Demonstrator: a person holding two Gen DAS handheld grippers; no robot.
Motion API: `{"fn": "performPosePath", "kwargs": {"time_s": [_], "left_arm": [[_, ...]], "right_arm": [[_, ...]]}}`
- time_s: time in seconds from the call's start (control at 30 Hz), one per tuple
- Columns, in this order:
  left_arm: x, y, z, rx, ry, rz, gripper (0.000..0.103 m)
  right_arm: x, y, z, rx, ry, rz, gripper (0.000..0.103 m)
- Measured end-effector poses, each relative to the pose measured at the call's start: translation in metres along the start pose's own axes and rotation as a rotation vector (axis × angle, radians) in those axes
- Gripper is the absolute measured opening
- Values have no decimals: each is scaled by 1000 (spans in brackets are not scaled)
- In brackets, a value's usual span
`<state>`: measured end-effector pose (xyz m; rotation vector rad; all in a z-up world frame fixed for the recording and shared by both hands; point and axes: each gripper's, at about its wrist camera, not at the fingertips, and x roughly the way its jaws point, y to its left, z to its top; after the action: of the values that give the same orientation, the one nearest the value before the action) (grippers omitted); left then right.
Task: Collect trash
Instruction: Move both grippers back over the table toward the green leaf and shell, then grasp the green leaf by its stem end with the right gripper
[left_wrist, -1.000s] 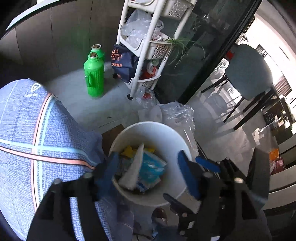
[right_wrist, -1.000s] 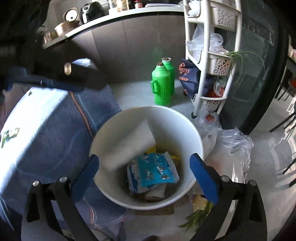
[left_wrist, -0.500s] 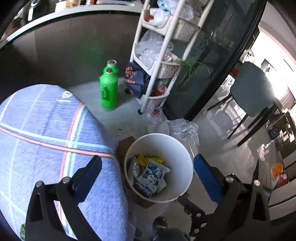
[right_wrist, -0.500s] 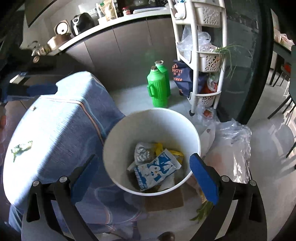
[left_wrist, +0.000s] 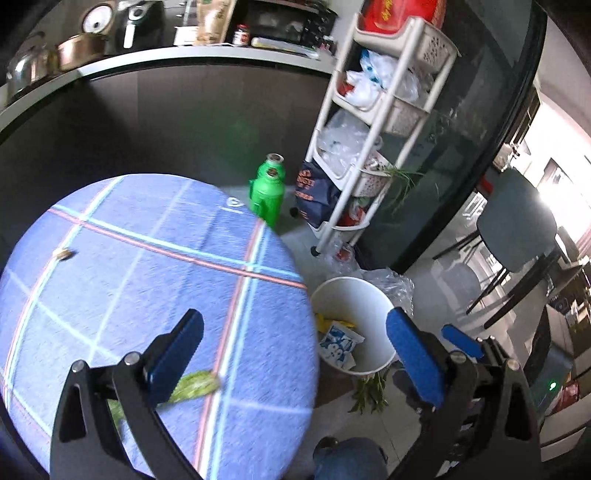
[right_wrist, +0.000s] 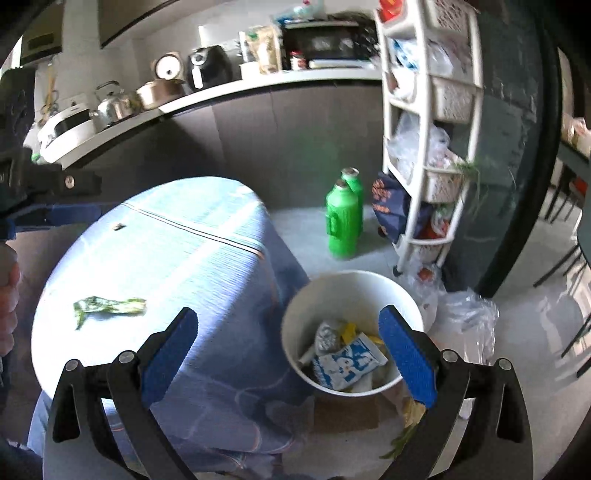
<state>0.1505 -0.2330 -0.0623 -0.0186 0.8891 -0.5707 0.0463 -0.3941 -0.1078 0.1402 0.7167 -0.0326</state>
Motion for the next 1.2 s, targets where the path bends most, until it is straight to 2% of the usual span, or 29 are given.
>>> {"fn": "performPosePath", "kwargs": {"time_s": [0.2, 0.3, 0.4, 0.5, 0.7, 0.73, 0.83, 0.9, 0.97, 1.1, 1.2], "left_arm": [[-39, 42, -16, -56, -25, 51, 99], [-56, 78, -23, -90, -20, 144, 99], [-76, 118, -33, -179, -31, 184, 99], [-95, 156, -44, -275, -42, 187, 99], [-117, 198, -62, -324, -62, 224, 99], [-117, 204, -65, -337, -61, 224, 99], [-118, 222, -73, -369, -57, 226, 99], [-115, 230, -76, -384, -54, 229, 99], [-111, 237, -79, -391, -49, 231, 99], [-103, 247, -83, -391, -37, 231, 99], [-98, 253, -84, -395, -31, 228, 99]], "right_arm": [[-19, 43, 8, -64, -13, 62, 94], [-25, 73, 8, -104, -14, 142, 94], [-22, 102, 8, -152, 8, 207, 94], [-13, 133, 7, -211, 45, 262, 94], [8, 193, 6, -349, 123, 327, 92], [13, 200, 5, -360, 144, 331, 87], [27, 210, 1, -360, 217, 349, 77], [36, 211, -5, -346, 263, 346, 76], [45, 209, -11, -313, 296, 351, 64], [60, 200, -16, -242, 337, 336, 64], [66, 201, -15, -236, 330, 321, 63]]}}
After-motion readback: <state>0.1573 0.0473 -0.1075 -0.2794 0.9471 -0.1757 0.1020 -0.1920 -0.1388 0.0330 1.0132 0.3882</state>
